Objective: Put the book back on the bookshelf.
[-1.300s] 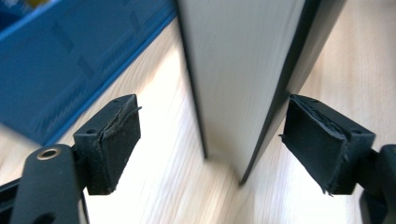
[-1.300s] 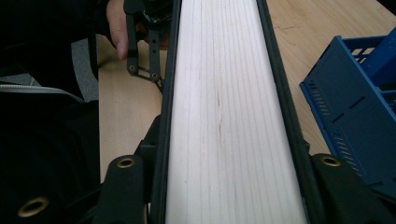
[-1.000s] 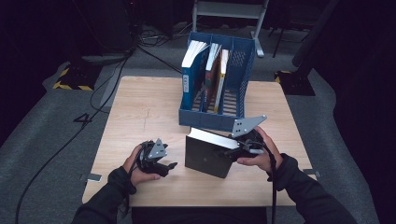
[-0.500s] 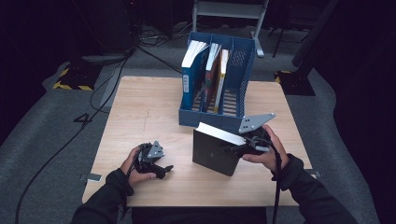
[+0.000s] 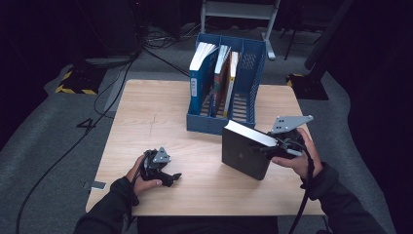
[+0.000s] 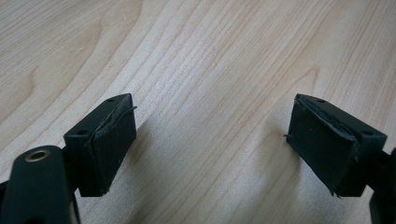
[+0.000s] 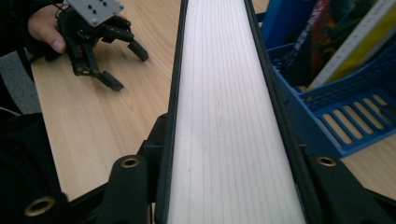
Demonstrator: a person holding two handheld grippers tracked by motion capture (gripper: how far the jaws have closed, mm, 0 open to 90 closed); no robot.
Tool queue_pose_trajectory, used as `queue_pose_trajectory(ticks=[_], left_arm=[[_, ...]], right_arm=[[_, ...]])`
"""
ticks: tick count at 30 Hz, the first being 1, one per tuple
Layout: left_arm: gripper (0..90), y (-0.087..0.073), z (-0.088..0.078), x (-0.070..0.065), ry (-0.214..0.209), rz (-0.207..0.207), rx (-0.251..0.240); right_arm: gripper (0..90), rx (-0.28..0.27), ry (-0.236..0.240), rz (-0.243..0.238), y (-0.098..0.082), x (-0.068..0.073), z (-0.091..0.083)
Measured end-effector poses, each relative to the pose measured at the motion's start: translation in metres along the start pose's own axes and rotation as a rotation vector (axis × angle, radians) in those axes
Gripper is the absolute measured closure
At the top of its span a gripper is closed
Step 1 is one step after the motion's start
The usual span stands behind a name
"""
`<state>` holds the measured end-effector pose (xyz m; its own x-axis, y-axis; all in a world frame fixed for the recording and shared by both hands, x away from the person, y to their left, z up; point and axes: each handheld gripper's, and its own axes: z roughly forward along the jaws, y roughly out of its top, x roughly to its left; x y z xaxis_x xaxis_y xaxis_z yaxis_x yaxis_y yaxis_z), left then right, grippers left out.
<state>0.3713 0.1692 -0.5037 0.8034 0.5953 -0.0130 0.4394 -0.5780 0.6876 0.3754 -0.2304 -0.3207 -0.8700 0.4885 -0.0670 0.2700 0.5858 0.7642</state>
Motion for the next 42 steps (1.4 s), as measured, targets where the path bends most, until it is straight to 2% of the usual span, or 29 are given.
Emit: queue_pose_trajectory(ticks=[7,12,16,26,31,34,40,42], left_arm=[[14.8,0.0,0.0,0.0,0.004,-0.001,0.004],[14.8,0.0,0.0,0.0,0.004,-0.002,0.003],[14.7,0.0,0.0,0.0,0.005,-0.003,0.001],[14.7,0.0,0.0,0.0,0.005,-0.003,0.001],[14.7,0.0,0.001,0.0,0.006,-0.005,-0.001],[14.6,0.0,0.0,0.0,0.005,-0.005,0.001],[14.7,0.0,0.0,0.0,0.003,-0.005,0.0],[14.7,0.0,0.0,0.0,0.004,-0.005,0.001]], right_arm=[[53.2,-0.058,-0.062,0.033,0.006,-0.013,-0.028],[53.2,-0.092,-0.148,0.042,0.018,-0.022,-0.046],[53.2,-0.102,-0.182,0.046,0.028,-0.029,-0.051],[53.4,-0.117,-0.255,0.07,0.055,-0.05,-0.046],[53.4,-0.126,-0.288,0.116,0.066,-0.061,-0.038],[53.4,-0.136,-0.318,0.159,0.07,-0.069,-0.033],[53.4,-0.145,-0.362,0.211,0.078,-0.082,-0.022],[53.4,-0.14,-0.374,0.216,0.081,-0.085,-0.018]])
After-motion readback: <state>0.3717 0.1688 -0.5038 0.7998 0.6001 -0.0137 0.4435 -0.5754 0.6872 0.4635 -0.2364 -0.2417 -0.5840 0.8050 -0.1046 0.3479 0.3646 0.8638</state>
